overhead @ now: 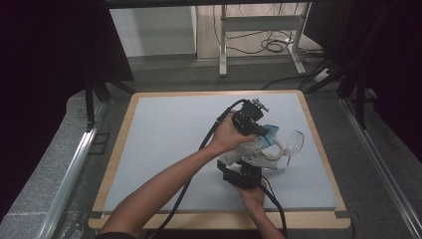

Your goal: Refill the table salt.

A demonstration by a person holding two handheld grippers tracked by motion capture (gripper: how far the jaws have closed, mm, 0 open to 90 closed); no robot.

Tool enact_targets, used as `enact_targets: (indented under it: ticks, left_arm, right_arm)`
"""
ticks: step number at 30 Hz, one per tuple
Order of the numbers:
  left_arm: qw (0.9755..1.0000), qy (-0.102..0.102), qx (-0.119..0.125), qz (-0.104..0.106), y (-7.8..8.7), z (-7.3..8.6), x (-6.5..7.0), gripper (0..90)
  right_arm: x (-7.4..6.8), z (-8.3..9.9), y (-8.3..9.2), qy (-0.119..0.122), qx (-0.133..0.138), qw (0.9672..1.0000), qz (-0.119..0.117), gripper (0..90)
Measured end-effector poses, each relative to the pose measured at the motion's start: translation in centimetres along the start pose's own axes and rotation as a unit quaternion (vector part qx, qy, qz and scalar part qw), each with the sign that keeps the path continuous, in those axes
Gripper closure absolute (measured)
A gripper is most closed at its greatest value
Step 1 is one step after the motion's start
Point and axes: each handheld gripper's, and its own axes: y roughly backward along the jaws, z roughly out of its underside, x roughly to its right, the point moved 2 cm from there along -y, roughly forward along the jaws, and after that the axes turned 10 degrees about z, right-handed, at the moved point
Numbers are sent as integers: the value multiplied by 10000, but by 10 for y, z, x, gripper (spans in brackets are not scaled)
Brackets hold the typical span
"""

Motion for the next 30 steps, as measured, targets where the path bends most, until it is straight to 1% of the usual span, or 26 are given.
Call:
enact_targets:
  ticks: [4,6,7,13,22,23,30]
  left_arm:
    - [10000,-8,-31,12,-1,0,0,900]
    - [10000,-12,-49,5,-2,-1,0,900]
    - [10000,13,-38,1,-2,-1,0,900]
    - [9999,-33,-130,-1,-6,-4,0,900]
    - [9998,-32,-196,-4,-9,-7,1,900]
    - [9998,-32,-196,-4,-9,-7,1,900]
    - [9997,-39,-230,-33,-9,-9,1,900]
  right_arm:
    - [0,0,0,-64,-32,10000,-8,367]
    - [0,0,0,-52,-26,10000,-7,367]
    - [0,0,-1,-67,-16,10000,-8,368]
    - [1,-1,0,-157,4,9999,-27,372]
    - [1,-3,0,-232,29,9997,-24,380]
    - [1,-4,0,-289,11,9996,-44,380]
    - [0,-7,-1,-253,56,9996,-58,384]
